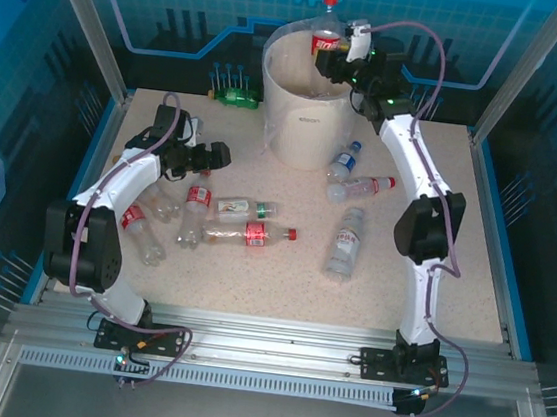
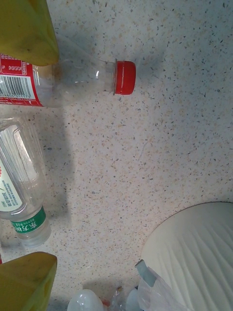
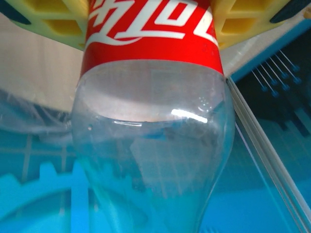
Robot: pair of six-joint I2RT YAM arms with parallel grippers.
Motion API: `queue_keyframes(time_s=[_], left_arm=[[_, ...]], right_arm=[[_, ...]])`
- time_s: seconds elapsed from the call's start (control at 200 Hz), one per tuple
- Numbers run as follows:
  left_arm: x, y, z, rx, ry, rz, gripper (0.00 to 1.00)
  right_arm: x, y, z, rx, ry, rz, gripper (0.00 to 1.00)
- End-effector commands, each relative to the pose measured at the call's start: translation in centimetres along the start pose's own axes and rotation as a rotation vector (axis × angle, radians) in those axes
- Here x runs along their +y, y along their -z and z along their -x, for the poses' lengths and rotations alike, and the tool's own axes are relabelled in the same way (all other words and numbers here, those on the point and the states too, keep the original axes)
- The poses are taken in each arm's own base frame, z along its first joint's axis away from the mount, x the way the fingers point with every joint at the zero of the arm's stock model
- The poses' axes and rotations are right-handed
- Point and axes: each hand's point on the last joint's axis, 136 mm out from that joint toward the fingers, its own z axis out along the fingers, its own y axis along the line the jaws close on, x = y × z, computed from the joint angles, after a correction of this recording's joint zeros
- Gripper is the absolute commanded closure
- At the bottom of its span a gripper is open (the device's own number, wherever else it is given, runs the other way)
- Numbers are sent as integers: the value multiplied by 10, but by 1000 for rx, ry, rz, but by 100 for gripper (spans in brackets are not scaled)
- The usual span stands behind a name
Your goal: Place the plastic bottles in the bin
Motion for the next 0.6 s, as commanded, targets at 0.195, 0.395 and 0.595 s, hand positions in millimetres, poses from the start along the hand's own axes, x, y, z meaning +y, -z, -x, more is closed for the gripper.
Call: queue_keyframes(time_s=[0.195, 0.395, 0.595], left_arm=[[2, 11, -2, -9, -19, 12, 1], [1, 13, 0, -14, -21, 9, 1], [3, 14, 0, -13, -25, 17, 1]], right_arm=[[-6, -23, -38, 121, 59, -66, 64], [-6, -26, -45, 137, 61, -68, 56], [-3, -25, -46, 146, 72, -61, 46]])
